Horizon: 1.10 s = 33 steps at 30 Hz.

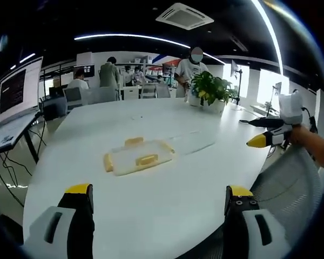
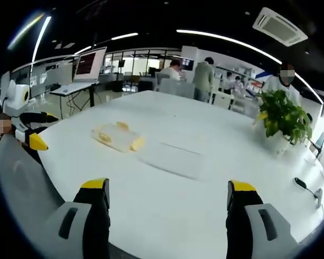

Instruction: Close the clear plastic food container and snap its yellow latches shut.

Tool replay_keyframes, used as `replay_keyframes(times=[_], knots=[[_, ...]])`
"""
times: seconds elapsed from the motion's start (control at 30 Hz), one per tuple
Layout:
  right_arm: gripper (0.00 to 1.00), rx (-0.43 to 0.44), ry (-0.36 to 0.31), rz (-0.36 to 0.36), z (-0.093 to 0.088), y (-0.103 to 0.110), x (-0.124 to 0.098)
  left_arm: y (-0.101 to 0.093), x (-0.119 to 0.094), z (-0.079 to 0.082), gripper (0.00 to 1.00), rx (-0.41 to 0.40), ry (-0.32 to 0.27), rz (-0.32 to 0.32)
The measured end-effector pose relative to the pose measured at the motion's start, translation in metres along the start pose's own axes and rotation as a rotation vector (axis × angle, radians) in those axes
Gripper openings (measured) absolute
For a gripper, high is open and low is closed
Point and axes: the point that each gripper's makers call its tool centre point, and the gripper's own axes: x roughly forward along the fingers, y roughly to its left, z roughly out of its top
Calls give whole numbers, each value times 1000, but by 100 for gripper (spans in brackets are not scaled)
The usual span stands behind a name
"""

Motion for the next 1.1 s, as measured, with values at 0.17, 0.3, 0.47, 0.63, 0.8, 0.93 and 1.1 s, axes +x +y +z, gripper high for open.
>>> replay_keyframes(times=[0.17, 0.3, 0.47, 0.63, 0.8, 0.93, 1.1], knots=[[86, -3, 14, -1, -3, 0, 0, 0, 0, -1, 99, -17, 3, -5], [86, -7, 25, -1, -5, 0, 0, 0, 0, 0, 99, -15, -4, -6], [84, -20, 33, -2, -6, 1, 0, -1, 0, 1, 99, -21, -7, -9], [85, -17, 44, -1, -9, 1, 0, -1, 0, -1, 99, -31, -5, -13], [85, -13, 51, -7, -10, 0, 0, -2, 0, -3, 99, -27, 5, -16], [85, -12, 57, -5, -11, 1, 0, -1, 0, -3, 99, -33, 6, -14], [86, 6, 51, -11, -9, -1, 0, -1, 1, -4, 99, -31, 17, -15]])
